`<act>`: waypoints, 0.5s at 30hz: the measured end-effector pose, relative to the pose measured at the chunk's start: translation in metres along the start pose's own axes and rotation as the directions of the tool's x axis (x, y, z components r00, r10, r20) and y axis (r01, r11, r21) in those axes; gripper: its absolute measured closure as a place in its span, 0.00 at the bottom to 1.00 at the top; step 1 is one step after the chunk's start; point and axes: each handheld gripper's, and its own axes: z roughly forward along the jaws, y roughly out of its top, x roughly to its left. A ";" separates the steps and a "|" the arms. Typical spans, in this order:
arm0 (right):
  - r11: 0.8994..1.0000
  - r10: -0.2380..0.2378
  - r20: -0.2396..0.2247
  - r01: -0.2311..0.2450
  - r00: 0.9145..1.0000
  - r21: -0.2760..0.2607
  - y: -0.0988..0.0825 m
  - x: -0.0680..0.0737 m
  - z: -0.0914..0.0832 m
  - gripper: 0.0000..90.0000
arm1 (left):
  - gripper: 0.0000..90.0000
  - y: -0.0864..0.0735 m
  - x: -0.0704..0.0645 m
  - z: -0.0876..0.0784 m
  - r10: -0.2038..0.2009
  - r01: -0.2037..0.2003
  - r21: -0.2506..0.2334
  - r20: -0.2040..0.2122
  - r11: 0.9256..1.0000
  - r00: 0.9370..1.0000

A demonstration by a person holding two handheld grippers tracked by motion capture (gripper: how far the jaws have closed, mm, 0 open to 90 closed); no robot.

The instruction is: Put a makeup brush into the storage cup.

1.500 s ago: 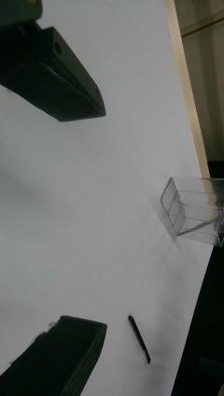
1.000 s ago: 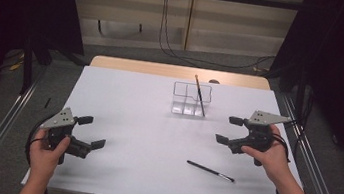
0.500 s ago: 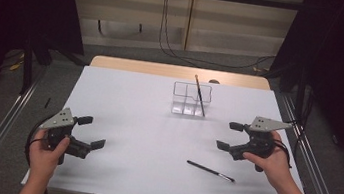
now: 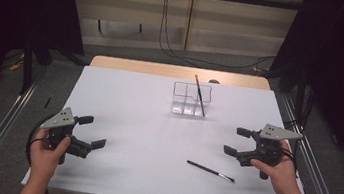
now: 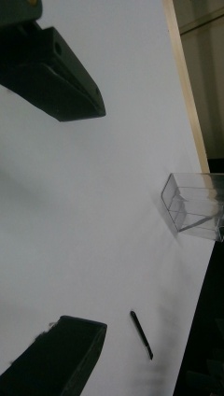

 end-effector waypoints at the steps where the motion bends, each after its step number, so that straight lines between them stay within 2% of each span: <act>1: 1.000 0.003 0.005 -0.003 1.000 -0.004 -0.001 0.000 -0.002 0.12 | 0.00 0.000 0.000 0.000 0.000 0.000 0.000 0.001 1.000 1.000; 15: 1.000 0.015 0.024 -0.014 1.000 -0.028 -0.008 0.000 -0.014 0.12 | 0.00 0.000 -0.001 0.000 0.000 0.000 -0.001 -0.005 1.000 1.000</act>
